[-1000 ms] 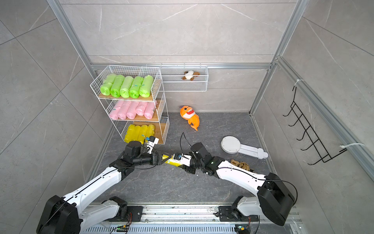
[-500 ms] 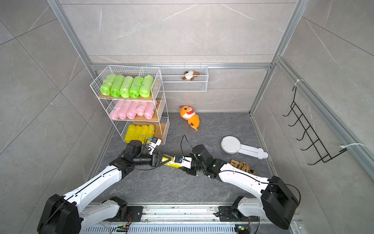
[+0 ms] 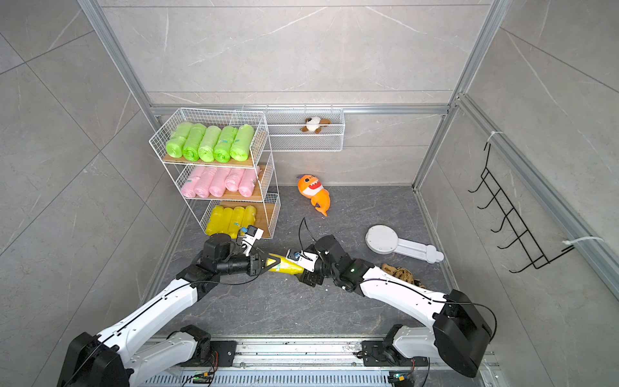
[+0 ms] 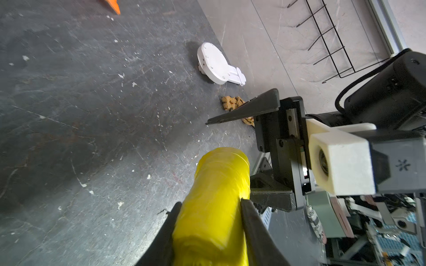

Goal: Sort the rolls of trash bags by color and place them on the shelf
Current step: Place the roll of trash bags on the shelf.

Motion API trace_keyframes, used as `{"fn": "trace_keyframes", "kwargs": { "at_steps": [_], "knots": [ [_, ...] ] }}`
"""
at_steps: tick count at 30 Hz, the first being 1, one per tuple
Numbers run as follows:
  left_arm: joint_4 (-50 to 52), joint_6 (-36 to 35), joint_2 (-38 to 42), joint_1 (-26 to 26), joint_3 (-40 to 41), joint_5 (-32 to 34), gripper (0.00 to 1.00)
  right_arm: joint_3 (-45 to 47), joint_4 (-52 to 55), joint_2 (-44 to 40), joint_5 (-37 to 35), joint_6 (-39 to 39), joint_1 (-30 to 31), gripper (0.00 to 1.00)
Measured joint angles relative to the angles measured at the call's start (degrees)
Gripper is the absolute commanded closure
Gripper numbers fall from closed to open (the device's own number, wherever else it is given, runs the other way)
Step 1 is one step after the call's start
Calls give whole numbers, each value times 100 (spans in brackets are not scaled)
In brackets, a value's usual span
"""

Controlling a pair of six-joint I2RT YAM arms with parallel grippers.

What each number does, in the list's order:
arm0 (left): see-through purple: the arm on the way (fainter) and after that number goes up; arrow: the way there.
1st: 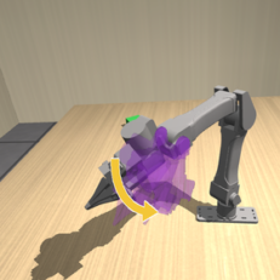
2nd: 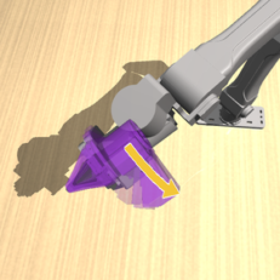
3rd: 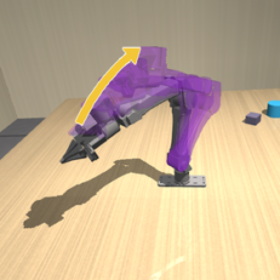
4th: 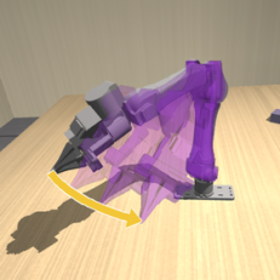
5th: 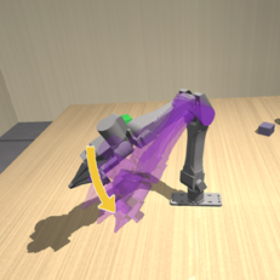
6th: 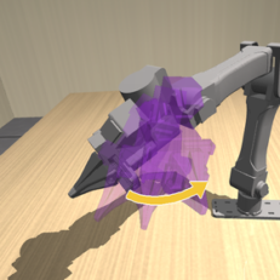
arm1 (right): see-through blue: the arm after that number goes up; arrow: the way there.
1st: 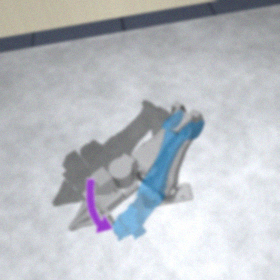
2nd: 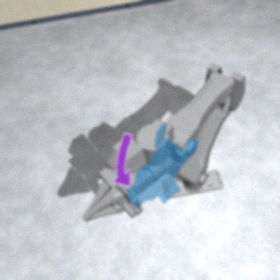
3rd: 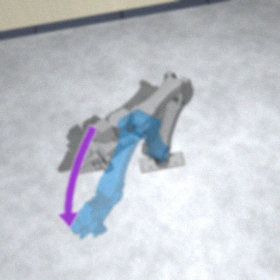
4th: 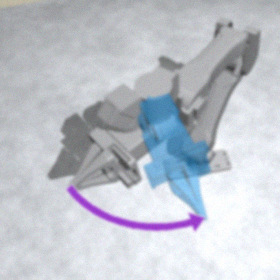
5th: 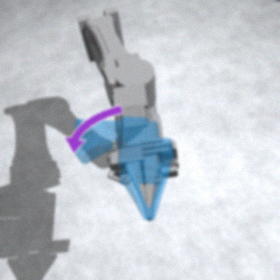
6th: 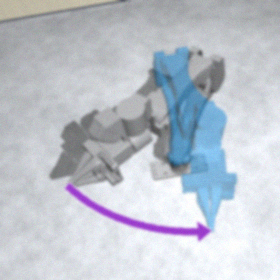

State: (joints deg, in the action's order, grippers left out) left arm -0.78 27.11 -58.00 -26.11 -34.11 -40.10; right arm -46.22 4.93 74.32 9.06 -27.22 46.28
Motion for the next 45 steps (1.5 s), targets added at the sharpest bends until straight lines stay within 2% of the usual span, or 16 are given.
{"fn": "trace_keyframes", "kwargs": {
  "at_steps": [3, 6, 13, 16, 20, 29, 35, 45],
  "knots": [
    [-76, 157, 282, 17, 243, 452, 100, 7, 50, -11, -208, 173, -2, 3],
    [-92, 317, 577, 107, 529, 1130, 100, 26, 66, -90, -396, 337, -2, 2],
    [-101, 723, 1281, 293, 1040, 3182, 100, 26, 63, -136, -789, 627, -7, 2],
    [-105, 831, 1346, 297, 1082, 4033, 100, 26, 61, -57, -931, 702, -7, 2],
    [-385, 881, 1244, 302, 1104, 4806, 100, 26, 55, 26, -1088, 811, -17, 2],
    [-1759, 835, 107, 302, 1099, 5657, 100, 26, -52, 63, -1233, 1067, -28, 3],
    [-2935, 625, -758, 295, 1080, 5908, 100, 26, -96, 76, -1237, 1165, -33, 3],
    [-4201, 173, -2258, 175, 595, 6253, 100, 26, -114, 188, -1276, 1272, -44, 3]
  ]
}}
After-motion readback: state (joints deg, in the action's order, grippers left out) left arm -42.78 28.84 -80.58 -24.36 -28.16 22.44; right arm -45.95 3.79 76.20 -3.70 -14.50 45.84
